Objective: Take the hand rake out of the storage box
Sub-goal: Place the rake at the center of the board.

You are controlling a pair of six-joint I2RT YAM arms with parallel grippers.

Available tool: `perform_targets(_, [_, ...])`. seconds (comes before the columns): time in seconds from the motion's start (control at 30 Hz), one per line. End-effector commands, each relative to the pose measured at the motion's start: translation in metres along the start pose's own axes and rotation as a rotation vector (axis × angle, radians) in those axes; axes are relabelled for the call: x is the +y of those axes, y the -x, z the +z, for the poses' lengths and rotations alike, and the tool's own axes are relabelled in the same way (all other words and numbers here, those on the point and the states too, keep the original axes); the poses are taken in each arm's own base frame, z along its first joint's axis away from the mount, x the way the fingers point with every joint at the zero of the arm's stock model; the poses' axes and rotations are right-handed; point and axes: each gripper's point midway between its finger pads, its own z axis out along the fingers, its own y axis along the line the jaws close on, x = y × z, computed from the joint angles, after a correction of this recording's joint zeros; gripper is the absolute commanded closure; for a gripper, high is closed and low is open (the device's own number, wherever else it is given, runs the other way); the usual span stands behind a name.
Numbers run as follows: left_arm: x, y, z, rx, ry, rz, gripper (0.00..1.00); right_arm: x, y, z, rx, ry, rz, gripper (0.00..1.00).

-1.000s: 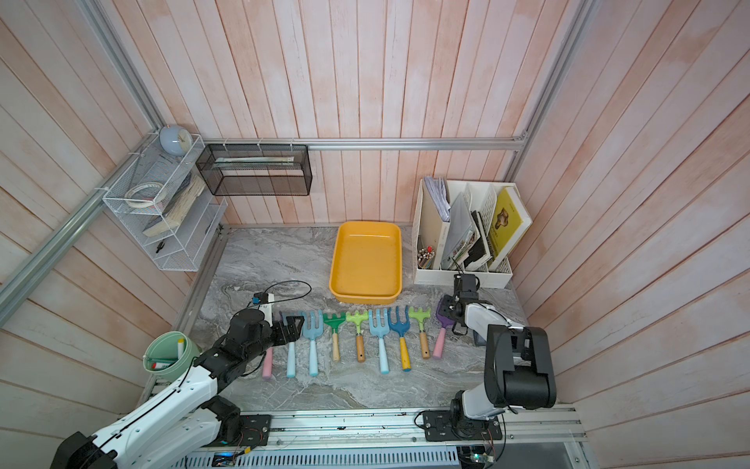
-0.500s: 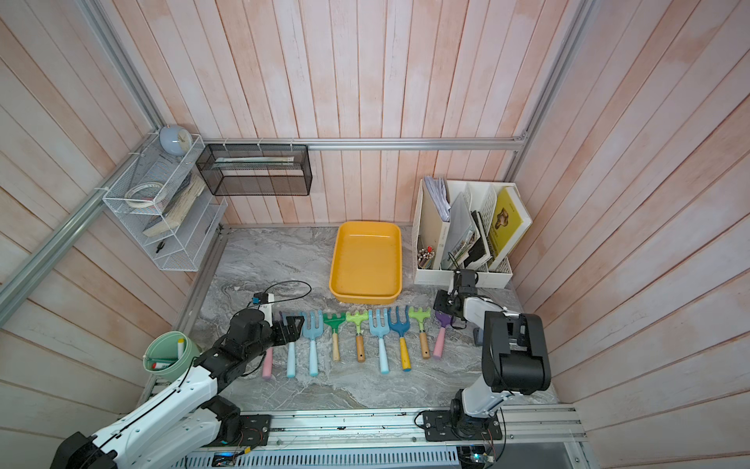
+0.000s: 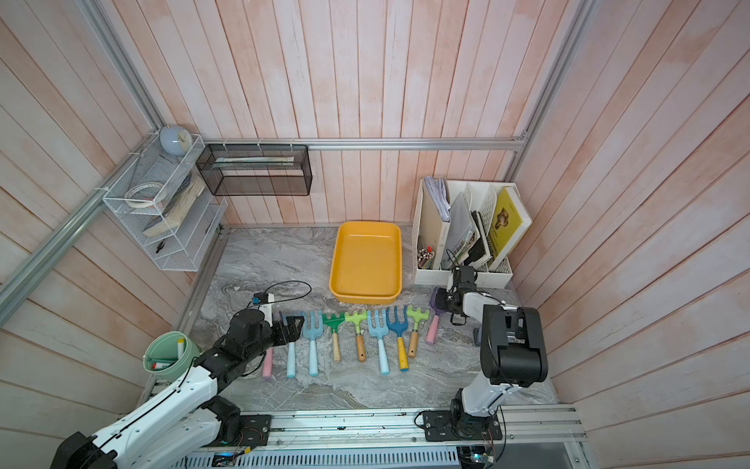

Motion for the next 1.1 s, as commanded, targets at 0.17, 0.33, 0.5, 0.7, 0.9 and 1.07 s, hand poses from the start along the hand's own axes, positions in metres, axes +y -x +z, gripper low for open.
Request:
perform_targets(0.17, [0.001, 0.001, 0.001, -0.013, -0.005, -0.008, 0.00, -0.001, -0.008, 0.004, 0.065, -0.004, -0.028, 0.67])
perform_targets(0.33, [0.001, 0.001, 0.001, -0.013, -0.003, -0.008, 0.00, -0.004, -0.004, -0.018, 0.037, -0.053, -0.008, 0.66])
perform_targets(0.5, [0.003, 0.000, 0.002, -0.009, 0.006, -0.007, 0.00, 0.036, 0.000, -0.064, -0.092, 0.044, 0.019, 0.56])
perform_targets(0.7, [0.002, 0.000, 0.003, -0.006, 0.001, -0.006, 0.00, 0.081, -0.042, -0.094, -0.103, 0.149, 0.018, 0.55])
perform_targets(0.9, [0.002, -0.001, 0.003, -0.004, -0.001, -0.008, 0.00, 0.099, -0.079, -0.087, 0.003, 0.136, -0.053, 0.55])
perform_targets(1.07, [0.002, 0.000, 0.002, -0.012, -0.003, -0.009, 0.00, 0.084, -0.103, -0.083, 0.090, 0.023, -0.083, 0.54])
